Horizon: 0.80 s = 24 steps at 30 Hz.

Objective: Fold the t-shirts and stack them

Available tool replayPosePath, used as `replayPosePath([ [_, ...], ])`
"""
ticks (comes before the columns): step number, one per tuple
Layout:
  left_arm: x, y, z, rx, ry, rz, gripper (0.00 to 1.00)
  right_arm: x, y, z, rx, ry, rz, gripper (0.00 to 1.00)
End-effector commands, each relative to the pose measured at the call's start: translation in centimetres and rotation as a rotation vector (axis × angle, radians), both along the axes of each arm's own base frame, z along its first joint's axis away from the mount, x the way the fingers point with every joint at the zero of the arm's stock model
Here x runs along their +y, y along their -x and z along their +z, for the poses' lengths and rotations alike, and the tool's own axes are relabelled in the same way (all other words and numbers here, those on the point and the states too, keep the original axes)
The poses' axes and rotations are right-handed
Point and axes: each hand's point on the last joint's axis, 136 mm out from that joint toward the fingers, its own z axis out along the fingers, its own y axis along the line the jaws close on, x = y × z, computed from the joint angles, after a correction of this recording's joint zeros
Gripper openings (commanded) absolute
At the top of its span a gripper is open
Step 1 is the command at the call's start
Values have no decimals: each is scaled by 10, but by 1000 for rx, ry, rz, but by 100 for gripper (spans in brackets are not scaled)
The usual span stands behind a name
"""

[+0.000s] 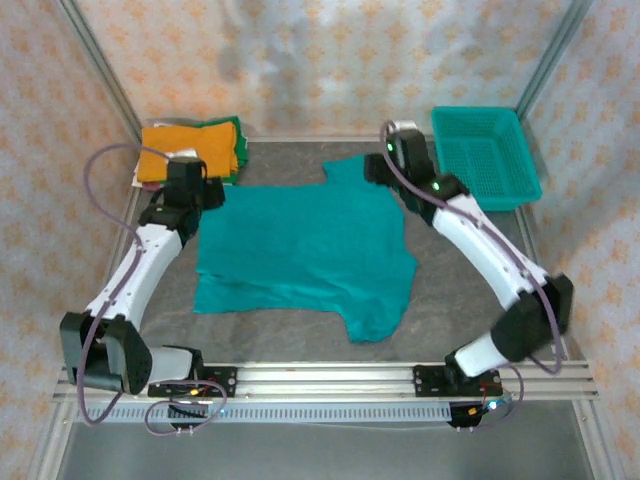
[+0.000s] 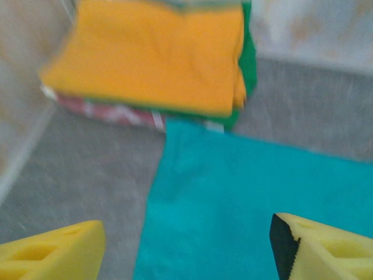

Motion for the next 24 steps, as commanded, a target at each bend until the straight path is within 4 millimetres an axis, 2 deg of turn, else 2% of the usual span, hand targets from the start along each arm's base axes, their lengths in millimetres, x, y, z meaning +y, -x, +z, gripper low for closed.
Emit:
replayPosePath([
  [1, -24, 11, -72, 200, 111, -50, 72, 7, -6, -62, 114, -94, -41, 42],
  [3, -34, 1, -84, 233, 116, -79, 68, 12, -9, -89, 202, -45, -26, 15],
  [5, -45, -13, -90, 249, 110, -107, 67, 10, -19, -111, 244, -12, -52, 0],
  [9, -57, -36, -112, 310, 123, -107, 65, 18, -46, -154, 343, -7, -84, 0],
  [13, -63, -47, -137, 333, 166, -87, 65, 17, -65, -187, 403, -33, -164, 0],
  [17, -76, -48, -163, 391, 189, -100, 65, 3, -78, -214, 419, -107, -260, 0],
  [18, -80, -46, -175, 421, 188, -104, 65, 1, -80, -222, 425, -116, -273, 0],
  [24, -103, -40, -195, 445, 209, -129, 65, -15, -78, -253, 470, -129, -349, 0],
])
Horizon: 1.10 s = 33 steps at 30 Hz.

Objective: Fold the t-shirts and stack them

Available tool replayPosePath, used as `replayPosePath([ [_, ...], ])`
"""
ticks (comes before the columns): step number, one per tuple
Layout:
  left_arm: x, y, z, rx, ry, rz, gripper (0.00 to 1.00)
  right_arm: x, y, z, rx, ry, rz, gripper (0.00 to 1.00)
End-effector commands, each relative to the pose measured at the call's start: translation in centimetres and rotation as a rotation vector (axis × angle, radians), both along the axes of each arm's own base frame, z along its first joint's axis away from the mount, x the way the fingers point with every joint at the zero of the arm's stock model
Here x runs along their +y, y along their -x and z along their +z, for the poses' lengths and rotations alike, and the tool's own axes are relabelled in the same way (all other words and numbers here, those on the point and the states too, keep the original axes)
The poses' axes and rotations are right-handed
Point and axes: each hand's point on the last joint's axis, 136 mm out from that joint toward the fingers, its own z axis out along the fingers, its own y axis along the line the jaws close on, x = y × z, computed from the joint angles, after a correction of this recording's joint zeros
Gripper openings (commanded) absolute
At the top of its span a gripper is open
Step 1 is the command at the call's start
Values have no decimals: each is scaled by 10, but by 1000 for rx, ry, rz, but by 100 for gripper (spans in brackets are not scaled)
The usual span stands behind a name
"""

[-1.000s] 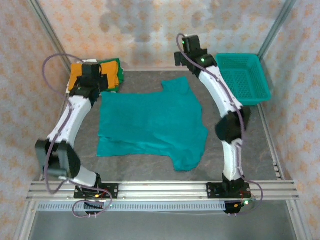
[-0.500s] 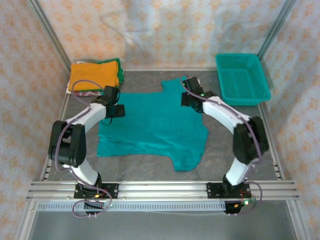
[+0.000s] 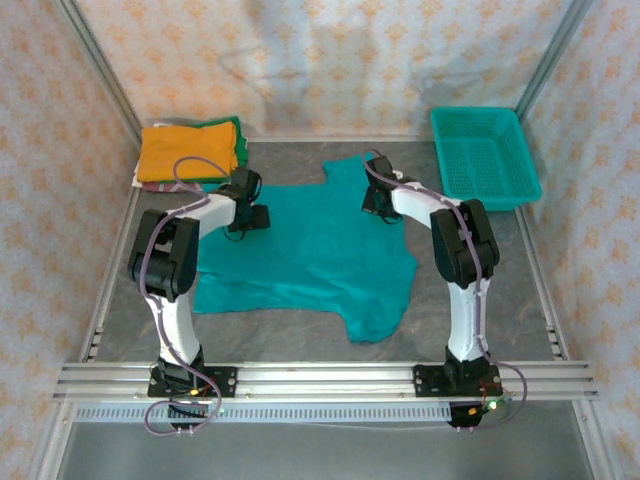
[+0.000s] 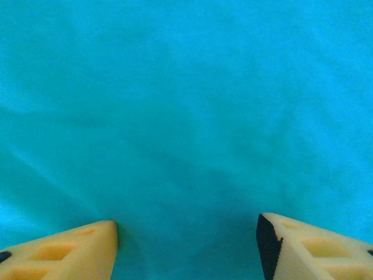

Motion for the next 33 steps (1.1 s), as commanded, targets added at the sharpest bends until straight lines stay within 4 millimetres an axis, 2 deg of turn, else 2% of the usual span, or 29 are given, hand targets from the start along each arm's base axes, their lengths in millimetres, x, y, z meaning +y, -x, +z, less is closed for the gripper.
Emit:
replayPosePath([
  [1, -18, 12, -24, 62, 48, -3, 65, -10, -3, -11, -2, -14, -86, 0],
  [4, -30, 13, -29, 73, 51, -23, 65, -31, 2, -19, 9, -4, -161, 0],
  [7, -45, 6, -28, 73, 56, -56, 65, -56, 4, -22, 0, 27, -235, 0],
  [12, -64, -23, -18, 45, 75, -80, 65, -89, -6, -15, -17, 53, -330, 0],
  [15, -70, -48, -8, 20, 72, -88, 65, -97, -21, -9, -47, 46, -360, 0],
  [20, -78, -93, -3, 5, 43, -114, 65, -88, -53, 7, -95, -7, -360, 0],
  [23, -73, -116, -1, -5, 34, -93, 65, -78, -73, 21, -114, -48, -334, 0],
  [25, -65, -123, 6, -12, 41, -61, 65, -68, -86, 38, -153, -86, -291, 3],
  [27, -57, -123, 23, -40, 46, -41, 65, -63, -92, 60, -188, -94, -252, 6],
  [30, -49, -112, 55, -107, 36, -25, 65, -55, -80, 101, -212, -101, -189, 14],
  [33, -41, -91, 83, -169, 40, -15, 65, -55, -48, 125, -247, -66, -172, 20],
])
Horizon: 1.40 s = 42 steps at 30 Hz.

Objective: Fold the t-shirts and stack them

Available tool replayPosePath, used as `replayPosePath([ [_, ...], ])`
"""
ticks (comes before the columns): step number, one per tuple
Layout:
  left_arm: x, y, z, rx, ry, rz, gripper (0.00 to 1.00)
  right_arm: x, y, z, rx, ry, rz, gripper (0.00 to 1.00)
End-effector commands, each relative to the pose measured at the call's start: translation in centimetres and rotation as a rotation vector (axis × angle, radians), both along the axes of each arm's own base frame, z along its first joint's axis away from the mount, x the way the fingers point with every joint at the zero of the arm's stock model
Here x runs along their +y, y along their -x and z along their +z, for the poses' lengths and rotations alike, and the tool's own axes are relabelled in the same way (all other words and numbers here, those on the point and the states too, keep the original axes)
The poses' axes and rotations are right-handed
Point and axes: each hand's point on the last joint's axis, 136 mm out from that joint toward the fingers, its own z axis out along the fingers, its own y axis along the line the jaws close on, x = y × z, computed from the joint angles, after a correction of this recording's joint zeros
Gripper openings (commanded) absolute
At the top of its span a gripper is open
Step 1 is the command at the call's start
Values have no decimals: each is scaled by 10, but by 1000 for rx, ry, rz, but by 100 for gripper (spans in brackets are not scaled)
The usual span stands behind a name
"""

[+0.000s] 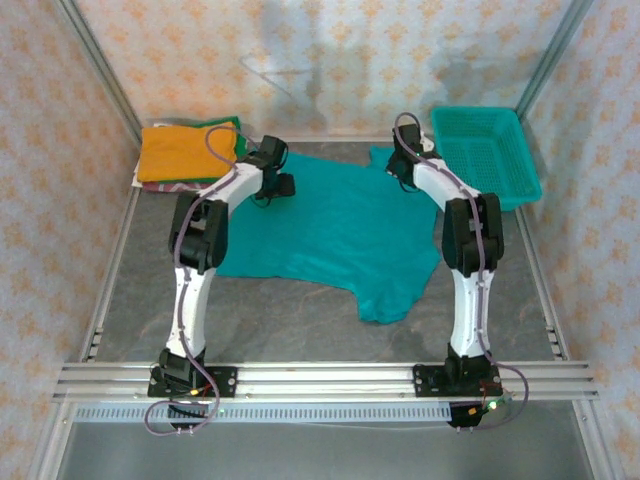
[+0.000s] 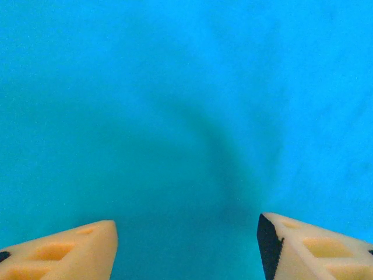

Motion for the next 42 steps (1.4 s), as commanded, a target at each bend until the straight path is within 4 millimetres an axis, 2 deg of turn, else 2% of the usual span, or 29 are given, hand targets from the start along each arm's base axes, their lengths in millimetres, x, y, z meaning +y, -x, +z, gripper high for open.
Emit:
replayPosePath([
  [1, 10, 15, 68, -147, -4, 27, 65, 7, 41, 54, -48, 23, 48, 20],
  [5, 24, 55, 73, -158, -4, 40, 66, 15, 87, 38, -7, 29, 79, 22],
  [6, 26, 63, 68, -144, -2, 36, 66, 16, 96, 34, 7, 58, 89, 21],
  [8, 30, 80, 55, -104, -17, 25, 66, 17, 113, 22, 51, 108, 111, 13],
  [11, 39, 94, 36, -50, -2, 33, 65, 18, 127, 0, 128, 144, 130, 8],
  [15, 46, 109, 20, -19, 5, 46, 65, 15, 130, -24, 195, 167, 110, 7],
  [22, 48, 141, -9, 52, 22, 50, 65, 12, 114, -59, 270, 224, 75, 1],
  [25, 54, 155, -13, 61, 18, 76, 64, 17, 106, -75, 305, 219, 71, 0],
  [30, 61, 171, 1, 17, 21, 120, 64, 26, 90, -96, 336, 167, 59, 0],
  [34, 68, 182, 18, -41, 21, 141, 64, 44, 62, -106, 297, 84, 77, 0],
  [39, 79, 196, 25, -61, -19, 161, 64, 71, 17, -99, 278, 14, 128, 0],
  [42, 81, 198, 25, -45, -39, 153, 65, 79, 4, -63, 234, -8, 132, 0],
])
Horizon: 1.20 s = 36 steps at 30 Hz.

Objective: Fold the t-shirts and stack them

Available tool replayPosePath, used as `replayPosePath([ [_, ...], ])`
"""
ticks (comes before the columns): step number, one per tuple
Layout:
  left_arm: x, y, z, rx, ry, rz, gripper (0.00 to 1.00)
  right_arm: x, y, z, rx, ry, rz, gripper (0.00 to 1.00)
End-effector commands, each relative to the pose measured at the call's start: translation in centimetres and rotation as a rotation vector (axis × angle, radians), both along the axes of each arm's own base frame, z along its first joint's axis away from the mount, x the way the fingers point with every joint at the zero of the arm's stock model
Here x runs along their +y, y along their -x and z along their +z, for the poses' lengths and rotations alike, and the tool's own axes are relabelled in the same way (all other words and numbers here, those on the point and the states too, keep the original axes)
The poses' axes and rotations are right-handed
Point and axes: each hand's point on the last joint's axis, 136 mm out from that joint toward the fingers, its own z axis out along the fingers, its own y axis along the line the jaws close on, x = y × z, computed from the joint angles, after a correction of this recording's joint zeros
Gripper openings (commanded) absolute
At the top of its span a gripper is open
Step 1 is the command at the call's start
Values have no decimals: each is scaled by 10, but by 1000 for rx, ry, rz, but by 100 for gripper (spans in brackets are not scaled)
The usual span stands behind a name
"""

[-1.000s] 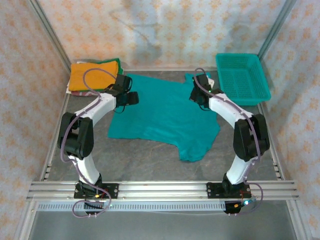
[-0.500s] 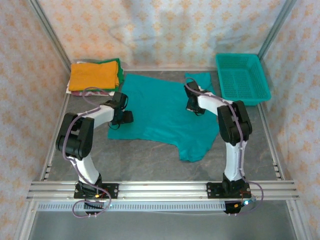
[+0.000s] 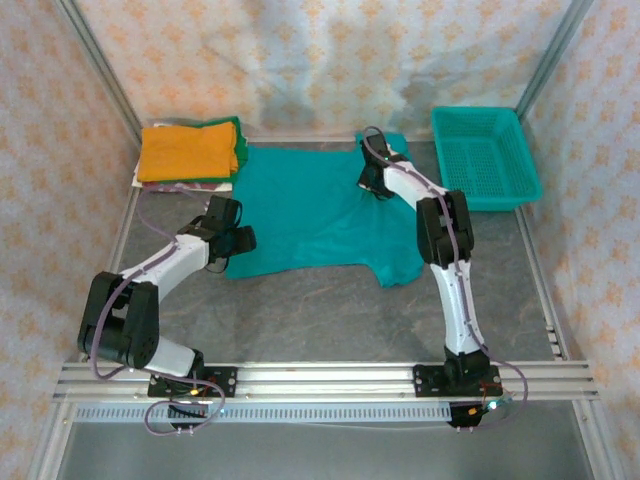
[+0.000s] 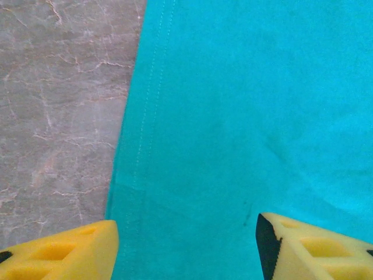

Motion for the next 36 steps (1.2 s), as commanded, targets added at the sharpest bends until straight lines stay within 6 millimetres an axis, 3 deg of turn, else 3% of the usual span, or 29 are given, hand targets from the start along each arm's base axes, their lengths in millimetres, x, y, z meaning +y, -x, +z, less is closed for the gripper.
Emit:
replayPosePath([
  [1, 10, 6, -1, 20, -46, 23, 65, 6, 15, 23, 48, -27, 17, 1],
  [3, 9, 4, 2, 10, -39, 20, 65, 8, 23, 58, -10, -58, 26, 7],
  [6, 8, 1, 6, -9, -33, 21, 65, 5, 51, 111, -118, -139, 35, 14],
  [8, 4, -1, 7, -14, -21, 8, 65, -8, 85, 139, -195, -165, 26, 21],
  [10, 2, -1, 6, 1, -14, -4, 66, -33, 121, 152, -242, -151, -17, 26],
  [13, -4, 5, 4, 30, 10, -27, 66, -78, 187, 135, -210, -167, -110, 30],
  [16, -35, 17, 16, -8, 49, -173, 67, -122, 247, 118, -153, -208, -208, 37],
  [19, -75, 37, 34, -62, 3, -357, 69, -132, 287, 97, -67, -277, -224, 43],
  [21, -87, 46, 37, -71, 32, -399, 69, -128, 305, 79, 1, -318, -220, 44],
  [23, -88, 50, 33, -74, 48, -397, 69, -122, 314, 56, 47, -387, -221, 43],
  [26, -84, 52, 28, -66, 26, -388, 69, -107, 312, 34, 68, -503, -211, 39],
  [36, -80, 51, 13, -19, -4, -376, 69, -92, 293, -2, 81, -593, -179, 33],
])
